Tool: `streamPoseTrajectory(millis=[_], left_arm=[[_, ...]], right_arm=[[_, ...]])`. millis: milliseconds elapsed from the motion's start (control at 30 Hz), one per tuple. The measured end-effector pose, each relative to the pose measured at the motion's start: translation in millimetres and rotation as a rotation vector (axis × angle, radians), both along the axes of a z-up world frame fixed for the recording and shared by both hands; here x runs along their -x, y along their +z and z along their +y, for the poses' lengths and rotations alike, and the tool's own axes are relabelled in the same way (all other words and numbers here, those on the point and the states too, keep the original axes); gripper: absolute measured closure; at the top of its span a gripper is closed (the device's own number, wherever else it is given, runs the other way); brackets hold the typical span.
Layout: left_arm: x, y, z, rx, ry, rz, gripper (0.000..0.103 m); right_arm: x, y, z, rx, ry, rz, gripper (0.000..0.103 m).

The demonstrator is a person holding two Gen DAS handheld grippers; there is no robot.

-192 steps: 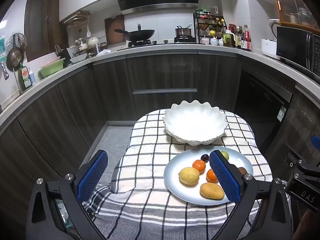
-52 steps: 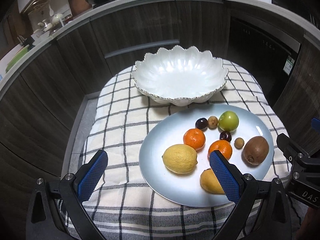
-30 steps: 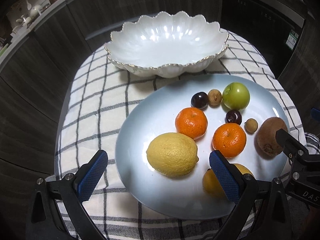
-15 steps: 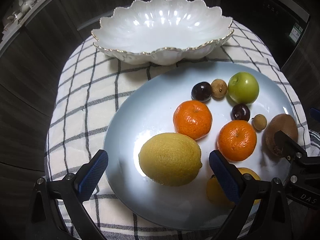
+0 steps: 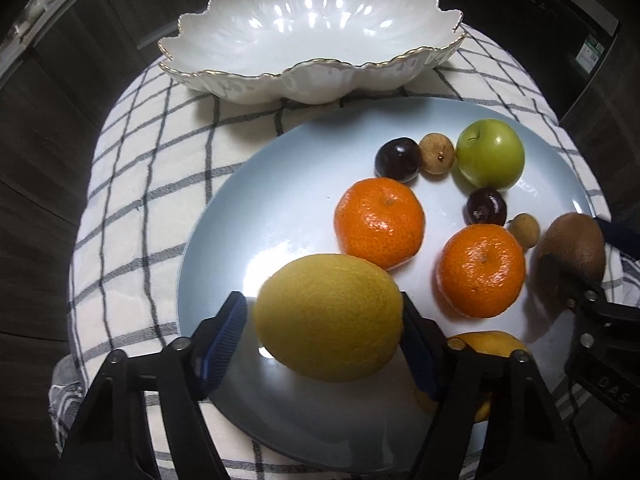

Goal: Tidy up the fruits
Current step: 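Reach the left tool to the lemon while the right tool reaches the kiwi, then grasp and lift the lemon with left tool while right tool lifts kiwi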

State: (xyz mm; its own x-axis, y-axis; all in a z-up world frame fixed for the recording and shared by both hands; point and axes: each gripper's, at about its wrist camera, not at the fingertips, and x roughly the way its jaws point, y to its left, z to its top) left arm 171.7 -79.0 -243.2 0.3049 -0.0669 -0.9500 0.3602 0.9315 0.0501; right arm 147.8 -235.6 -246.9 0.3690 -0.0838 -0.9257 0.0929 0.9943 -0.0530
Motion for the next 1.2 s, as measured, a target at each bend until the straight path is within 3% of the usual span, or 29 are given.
streamPoseTrajectory(millis=[533, 1200], left_arm=[[14.8, 6.2, 0.4, -0.018, 0.001, -0.027, 0.037], [25.3, 50.4, 9.2, 0.011, 0.018, -0.128, 0.037]], right_arm=[[8.5, 3.7, -1.3, -0.033, -0.029, -0.024, 0.037], [18.3, 41.0, 1.3, -0.032, -0.031, -0.129, 0.038]])
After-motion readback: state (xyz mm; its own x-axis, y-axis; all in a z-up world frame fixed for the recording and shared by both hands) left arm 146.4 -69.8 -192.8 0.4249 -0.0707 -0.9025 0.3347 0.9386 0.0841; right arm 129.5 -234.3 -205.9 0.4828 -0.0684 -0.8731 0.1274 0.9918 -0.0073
